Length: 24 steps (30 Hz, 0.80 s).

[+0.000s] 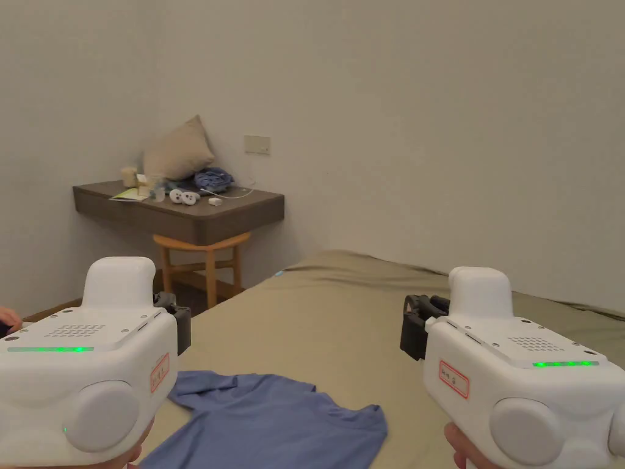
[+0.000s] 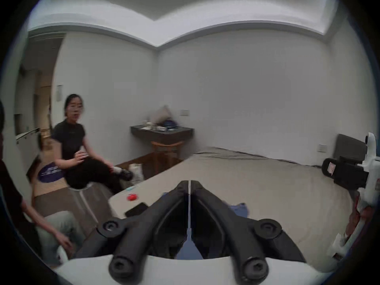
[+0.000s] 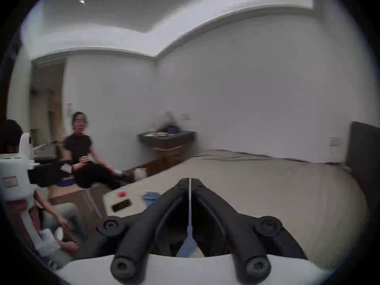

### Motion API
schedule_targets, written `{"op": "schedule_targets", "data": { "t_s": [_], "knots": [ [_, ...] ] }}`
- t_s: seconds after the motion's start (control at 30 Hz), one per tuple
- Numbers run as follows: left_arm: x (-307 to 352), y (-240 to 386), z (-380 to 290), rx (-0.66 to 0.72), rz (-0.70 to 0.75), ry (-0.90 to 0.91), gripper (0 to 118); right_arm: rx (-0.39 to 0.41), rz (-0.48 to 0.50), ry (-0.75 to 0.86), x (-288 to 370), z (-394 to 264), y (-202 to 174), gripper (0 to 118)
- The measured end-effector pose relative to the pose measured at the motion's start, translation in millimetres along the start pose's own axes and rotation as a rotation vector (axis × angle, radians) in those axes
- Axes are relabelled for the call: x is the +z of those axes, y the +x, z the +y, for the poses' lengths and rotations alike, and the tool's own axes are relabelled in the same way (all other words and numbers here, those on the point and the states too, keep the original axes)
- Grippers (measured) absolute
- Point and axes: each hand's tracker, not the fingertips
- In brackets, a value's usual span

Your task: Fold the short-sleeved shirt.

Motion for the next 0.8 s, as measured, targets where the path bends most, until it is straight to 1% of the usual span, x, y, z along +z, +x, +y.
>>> {"op": "schedule_targets", "data": {
  "t_s": [0.07,0.13,0.2,0.3,0.43,0.53,0.57,0.67,0.73,0.77,0.8],
  "knots": [
    [-0.9,-16.2,-0.8,-0.011,0.016,-0.004,0,-0.001,0.02,0.018,-13.0,-2.5,-22.9,4],
    [0.5,-14.3,-3.5,-0.038,0.03,-0.021,0,0.001,0.027,0.015,-24.5,-5.8,-28.9,4],
    [-12.1,-9.6,-7.5,-0.046,0.018,-0.038,0,-0.004,0.031,0.002,-34.9,-8.4,-25.0,4],
    [-52.7,0.6,-23.9,-0.024,-0.072,-0.092,0,-0.003,-0.006,-0.025,-45.2,-14.8,-8.3,4],
    [-124.3,50.5,-61.8,-0.041,-0.184,-0.229,0,0.014,-0.063,-0.07,-67.5,-31.9,21.9,4],
    [-198.4,92.2,-106.9,-0.061,-0.275,-0.343,0,0.026,-0.093,-0.117,-96.1,-46.1,44.1,4],
    [-225.0,107.9,-125.8,-0.058,-0.317,-0.423,0,0.025,-0.101,-0.126,-106.5,-50.6,52.4,4],
    [-288.7,147.9,-176.7,-0.068,-0.392,-0.553,0,0.023,-0.123,-0.16,-134.6,-63.9,70.4,4],
    [-325.9,172.1,-208.9,-0.108,-0.426,-0.65,0,0.025,-0.126,-0.179,-155.3,-78.4,83.9,4],
    [-338.8,182.5,-221.1,-0.149,-0.422,-0.675,0,0.025,-0.133,-0.196,-164.0,-85.6,87.2,4],
    [-350.8,189.7,-235.0,-0.161,-0.425,-0.68,20,0.024,-0.137,-0.21,-173.2,-93.0,92.6,4]
  ]
}}
